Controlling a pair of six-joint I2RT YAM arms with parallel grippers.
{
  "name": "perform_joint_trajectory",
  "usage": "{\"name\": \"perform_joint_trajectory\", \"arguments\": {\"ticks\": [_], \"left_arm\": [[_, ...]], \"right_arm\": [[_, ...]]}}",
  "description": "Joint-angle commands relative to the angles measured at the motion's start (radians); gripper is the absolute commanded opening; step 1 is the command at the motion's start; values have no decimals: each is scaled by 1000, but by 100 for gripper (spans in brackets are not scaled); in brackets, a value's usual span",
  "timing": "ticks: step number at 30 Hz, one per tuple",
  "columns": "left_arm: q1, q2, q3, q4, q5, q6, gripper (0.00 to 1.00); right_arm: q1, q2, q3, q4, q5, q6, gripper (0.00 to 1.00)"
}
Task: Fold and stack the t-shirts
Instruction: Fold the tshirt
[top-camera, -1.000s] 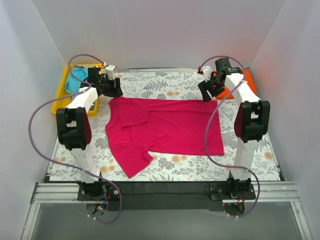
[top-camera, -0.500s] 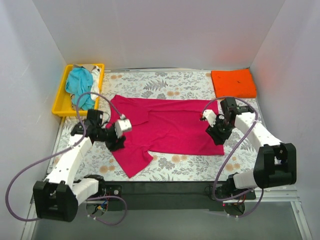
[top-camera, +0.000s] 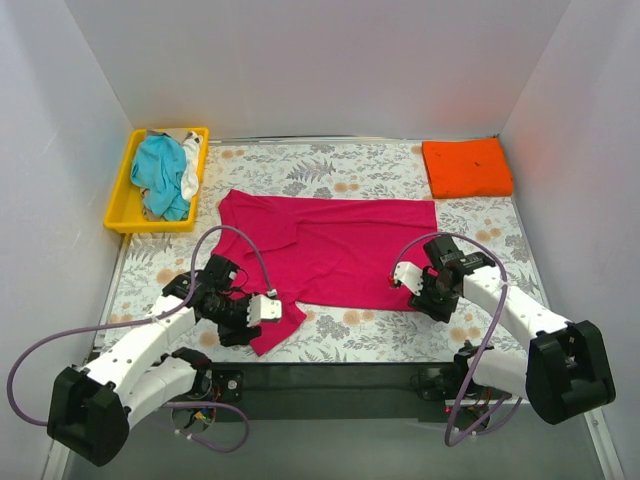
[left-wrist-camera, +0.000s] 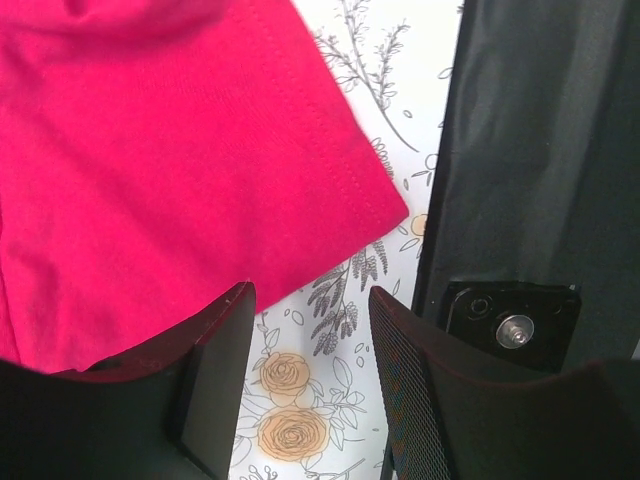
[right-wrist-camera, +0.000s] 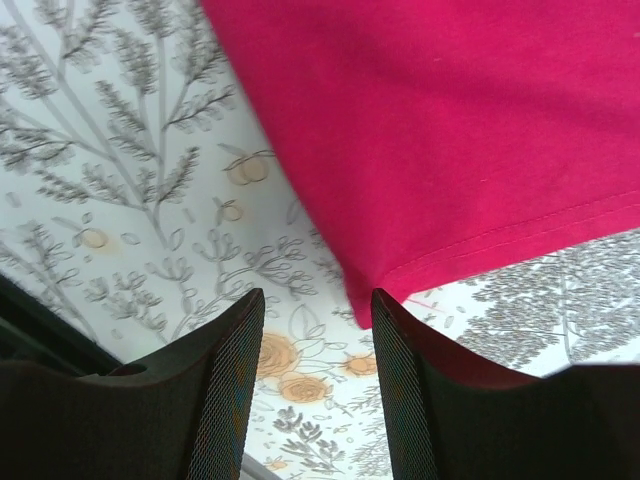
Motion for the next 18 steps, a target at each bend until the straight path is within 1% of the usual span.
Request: {"name": "perform_joint_trajectory", "arguments": {"ticks": [1,5,8,10,13,18], "left_arm": [[-62,-1,-8,27,-30,23,47],[-116,33,-4,39,-45,19,47],[-164,68,-24,111,-89,-4,47],[-188,85,-27,137,-103,-7,47],[-227,102,-42,157,-102,-16,47],[-329,82,-111,206,-172,-35,45]], "right_arm": [[17,5,-14,111,84,8,46],[31,47,-34,157,101,23,45],[45,65,-62,197,118,29,44],[51,77,-80,209,130,34,42],[53,83,-92,222,133,41,35],[54,103,-85,226,134,52,19]]}}
